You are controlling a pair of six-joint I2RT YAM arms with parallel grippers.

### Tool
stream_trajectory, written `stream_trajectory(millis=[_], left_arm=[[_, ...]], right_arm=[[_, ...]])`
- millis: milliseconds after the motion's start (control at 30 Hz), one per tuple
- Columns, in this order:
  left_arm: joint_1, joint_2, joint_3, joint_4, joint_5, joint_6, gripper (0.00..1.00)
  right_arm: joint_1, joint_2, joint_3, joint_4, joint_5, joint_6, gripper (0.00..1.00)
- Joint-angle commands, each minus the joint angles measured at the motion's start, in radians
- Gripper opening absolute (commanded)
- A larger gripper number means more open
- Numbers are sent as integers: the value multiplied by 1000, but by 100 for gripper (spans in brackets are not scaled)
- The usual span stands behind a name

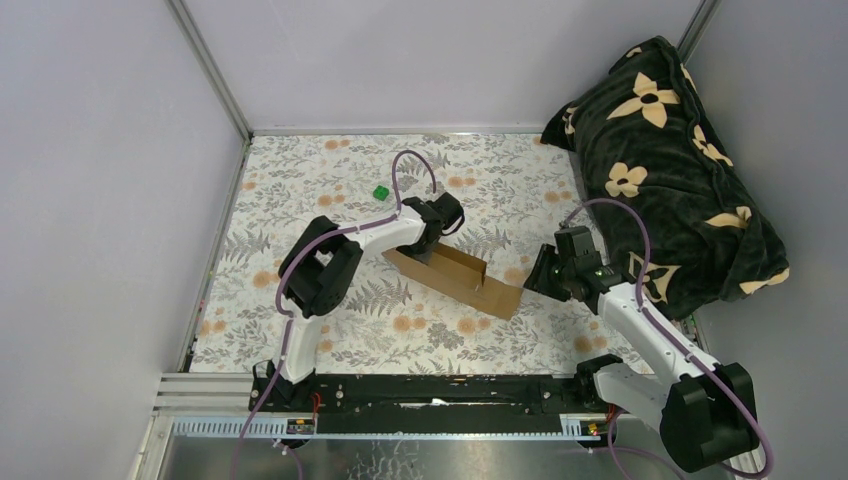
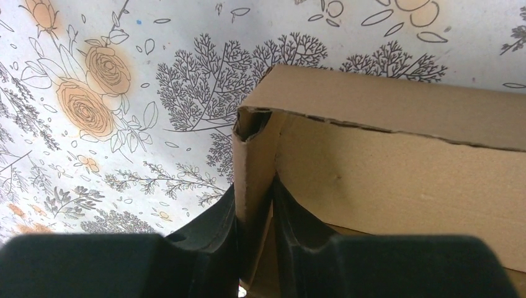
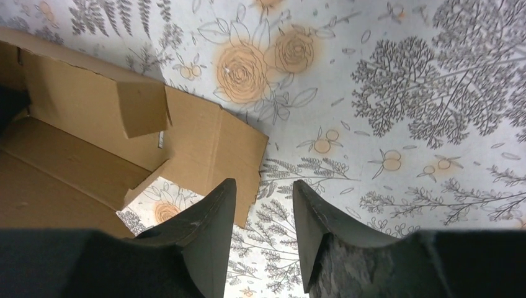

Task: Fold the paper box
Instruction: Fold the paper box at the center of the board.

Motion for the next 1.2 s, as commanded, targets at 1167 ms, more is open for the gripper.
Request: stream_trajectory(millis=[1167], left_arm=[[-17, 69, -2, 9, 112, -57, 28]], right_arm=[[44, 158, -131, 338, -157, 209, 35]])
